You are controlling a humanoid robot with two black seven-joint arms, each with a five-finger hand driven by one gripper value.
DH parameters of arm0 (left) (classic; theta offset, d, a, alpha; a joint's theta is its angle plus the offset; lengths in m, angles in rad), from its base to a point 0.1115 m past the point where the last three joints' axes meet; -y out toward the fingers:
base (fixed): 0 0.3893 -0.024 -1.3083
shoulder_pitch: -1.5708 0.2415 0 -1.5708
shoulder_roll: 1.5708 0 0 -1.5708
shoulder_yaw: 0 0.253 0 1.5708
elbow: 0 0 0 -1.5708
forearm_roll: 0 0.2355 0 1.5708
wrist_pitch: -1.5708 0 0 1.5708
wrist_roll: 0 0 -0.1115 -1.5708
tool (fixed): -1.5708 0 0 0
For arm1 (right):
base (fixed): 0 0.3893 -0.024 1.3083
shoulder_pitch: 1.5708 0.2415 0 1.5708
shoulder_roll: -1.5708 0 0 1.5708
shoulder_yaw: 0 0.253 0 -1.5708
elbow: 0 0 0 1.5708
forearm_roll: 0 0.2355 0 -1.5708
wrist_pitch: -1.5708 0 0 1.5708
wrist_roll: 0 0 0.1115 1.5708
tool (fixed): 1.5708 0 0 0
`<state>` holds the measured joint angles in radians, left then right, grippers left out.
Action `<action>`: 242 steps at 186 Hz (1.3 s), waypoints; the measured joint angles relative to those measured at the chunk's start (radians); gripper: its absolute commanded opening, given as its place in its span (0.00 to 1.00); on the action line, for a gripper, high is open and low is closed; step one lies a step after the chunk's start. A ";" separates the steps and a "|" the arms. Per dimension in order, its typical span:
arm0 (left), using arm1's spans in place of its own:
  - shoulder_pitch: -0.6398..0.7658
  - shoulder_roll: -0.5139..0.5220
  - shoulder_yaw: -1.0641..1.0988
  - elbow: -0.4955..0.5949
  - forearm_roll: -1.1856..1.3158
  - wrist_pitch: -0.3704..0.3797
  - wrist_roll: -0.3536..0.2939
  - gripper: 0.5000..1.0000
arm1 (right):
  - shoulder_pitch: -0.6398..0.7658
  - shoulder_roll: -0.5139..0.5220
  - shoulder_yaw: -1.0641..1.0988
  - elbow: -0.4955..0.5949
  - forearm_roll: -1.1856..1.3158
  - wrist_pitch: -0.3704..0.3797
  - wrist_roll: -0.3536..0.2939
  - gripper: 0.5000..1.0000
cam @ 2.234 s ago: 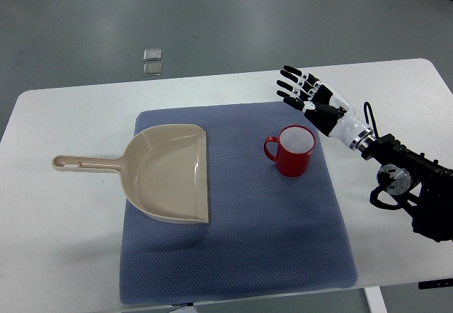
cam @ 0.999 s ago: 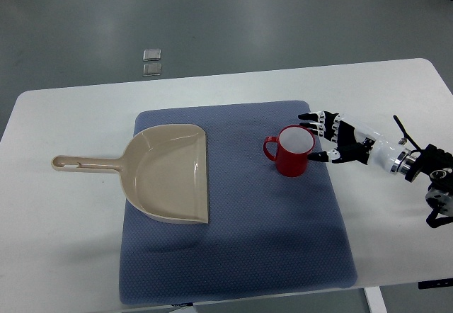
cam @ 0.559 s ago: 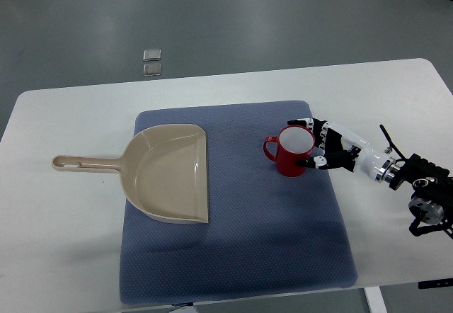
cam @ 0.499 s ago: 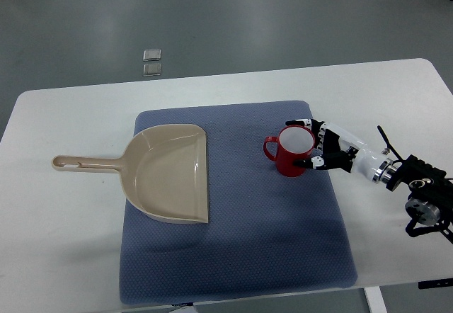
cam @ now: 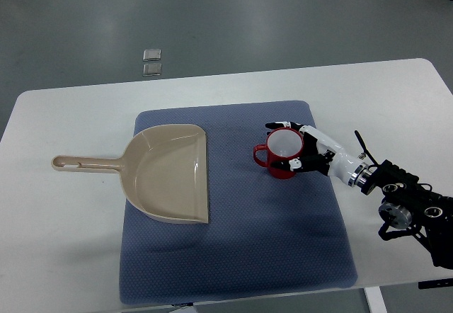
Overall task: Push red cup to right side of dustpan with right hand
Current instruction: 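Push the red mug with the right hand toward the dustpan's edge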
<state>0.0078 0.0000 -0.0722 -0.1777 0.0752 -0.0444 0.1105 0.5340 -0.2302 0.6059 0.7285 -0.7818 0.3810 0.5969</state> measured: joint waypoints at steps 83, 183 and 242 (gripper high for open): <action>0.001 0.000 0.000 0.001 0.000 0.000 0.000 1.00 | 0.003 0.080 -0.002 -0.003 -0.001 -0.023 -0.004 0.87; 0.001 0.000 0.000 0.003 0.000 0.000 0.000 1.00 | 0.023 0.178 -0.028 -0.003 -0.036 -0.073 -0.011 0.87; 0.002 0.000 0.000 0.003 0.000 0.000 0.000 1.00 | 0.038 0.210 -0.055 0.001 -0.035 -0.096 -0.011 0.87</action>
<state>0.0094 0.0000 -0.0721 -0.1748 0.0752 -0.0446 0.1105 0.5717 -0.0203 0.5508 0.7298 -0.8167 0.2855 0.5860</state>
